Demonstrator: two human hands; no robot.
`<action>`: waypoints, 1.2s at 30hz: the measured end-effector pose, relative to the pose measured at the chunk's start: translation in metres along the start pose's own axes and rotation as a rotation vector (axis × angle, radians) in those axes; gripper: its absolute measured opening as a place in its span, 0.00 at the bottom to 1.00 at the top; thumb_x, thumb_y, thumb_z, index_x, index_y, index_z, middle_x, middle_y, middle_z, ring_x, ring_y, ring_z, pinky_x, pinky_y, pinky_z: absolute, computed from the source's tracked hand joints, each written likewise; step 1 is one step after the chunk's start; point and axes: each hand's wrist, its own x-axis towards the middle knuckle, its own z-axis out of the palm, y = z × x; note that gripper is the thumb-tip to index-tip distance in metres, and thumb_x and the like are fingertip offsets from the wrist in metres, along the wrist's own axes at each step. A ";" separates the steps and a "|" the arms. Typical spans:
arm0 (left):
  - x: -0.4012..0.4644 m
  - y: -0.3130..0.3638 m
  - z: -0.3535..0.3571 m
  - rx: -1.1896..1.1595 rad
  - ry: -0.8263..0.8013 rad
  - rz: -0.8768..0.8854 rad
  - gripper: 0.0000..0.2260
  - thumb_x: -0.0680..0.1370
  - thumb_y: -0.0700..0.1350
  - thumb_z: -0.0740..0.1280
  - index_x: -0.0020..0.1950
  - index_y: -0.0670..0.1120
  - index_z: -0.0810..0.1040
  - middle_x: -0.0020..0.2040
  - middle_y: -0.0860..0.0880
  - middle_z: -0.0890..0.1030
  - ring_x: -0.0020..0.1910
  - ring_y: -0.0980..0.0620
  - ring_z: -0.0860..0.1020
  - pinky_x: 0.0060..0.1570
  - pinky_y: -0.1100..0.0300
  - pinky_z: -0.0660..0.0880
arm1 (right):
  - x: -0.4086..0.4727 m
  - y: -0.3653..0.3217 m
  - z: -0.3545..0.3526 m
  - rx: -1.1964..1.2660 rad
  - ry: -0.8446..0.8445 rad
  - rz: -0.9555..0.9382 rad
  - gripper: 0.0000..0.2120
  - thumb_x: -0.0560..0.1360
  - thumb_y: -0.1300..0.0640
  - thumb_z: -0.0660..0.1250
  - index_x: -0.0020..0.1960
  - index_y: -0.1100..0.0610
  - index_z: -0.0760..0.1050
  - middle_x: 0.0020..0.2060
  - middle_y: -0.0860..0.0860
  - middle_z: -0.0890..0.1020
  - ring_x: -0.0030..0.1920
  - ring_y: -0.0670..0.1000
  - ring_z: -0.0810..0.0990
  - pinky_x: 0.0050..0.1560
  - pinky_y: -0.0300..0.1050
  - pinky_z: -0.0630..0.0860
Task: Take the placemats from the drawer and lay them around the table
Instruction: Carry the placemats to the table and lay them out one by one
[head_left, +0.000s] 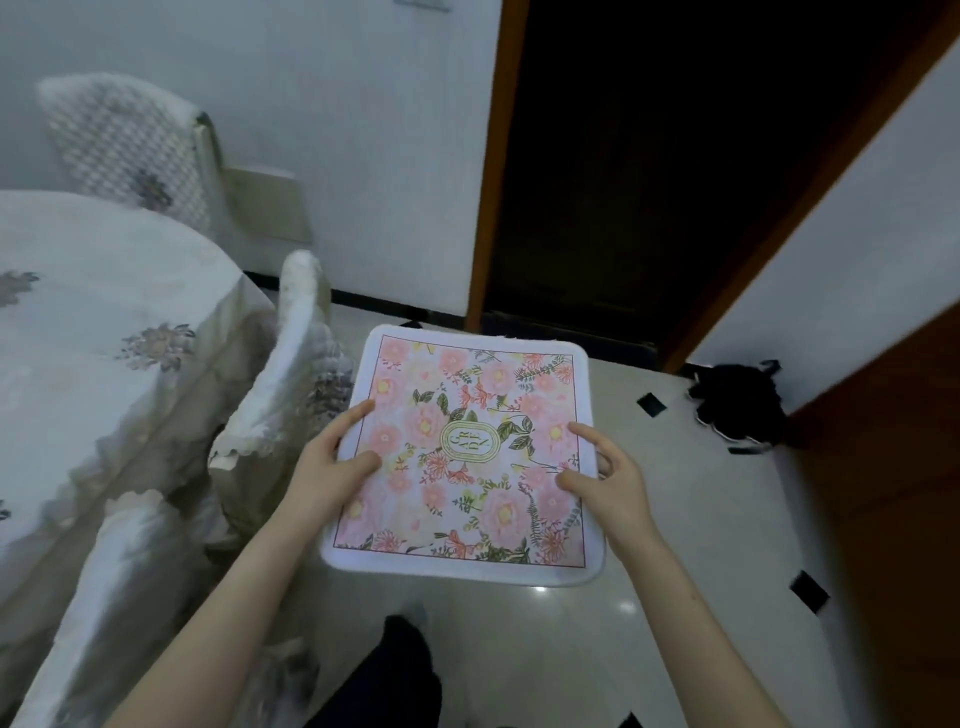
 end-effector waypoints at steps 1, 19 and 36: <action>0.016 0.002 -0.001 -0.004 0.022 -0.003 0.26 0.75 0.34 0.65 0.69 0.56 0.72 0.57 0.54 0.79 0.43 0.55 0.83 0.35 0.65 0.79 | 0.021 -0.006 0.006 -0.005 -0.021 0.002 0.28 0.68 0.75 0.69 0.62 0.51 0.77 0.45 0.60 0.84 0.39 0.56 0.82 0.43 0.60 0.81; 0.317 0.103 -0.059 -0.148 0.305 0.047 0.25 0.75 0.35 0.65 0.65 0.60 0.74 0.61 0.53 0.76 0.48 0.54 0.82 0.39 0.62 0.79 | 0.360 -0.176 0.157 -0.069 -0.298 -0.106 0.26 0.70 0.73 0.69 0.62 0.50 0.76 0.49 0.53 0.85 0.45 0.53 0.85 0.39 0.48 0.83; 0.507 0.168 -0.063 -0.261 0.914 -0.027 0.23 0.76 0.35 0.65 0.67 0.55 0.74 0.60 0.57 0.77 0.49 0.62 0.80 0.39 0.67 0.78 | 0.659 -0.305 0.332 -0.201 -0.890 -0.110 0.28 0.70 0.74 0.69 0.64 0.51 0.76 0.50 0.53 0.84 0.45 0.53 0.85 0.42 0.52 0.83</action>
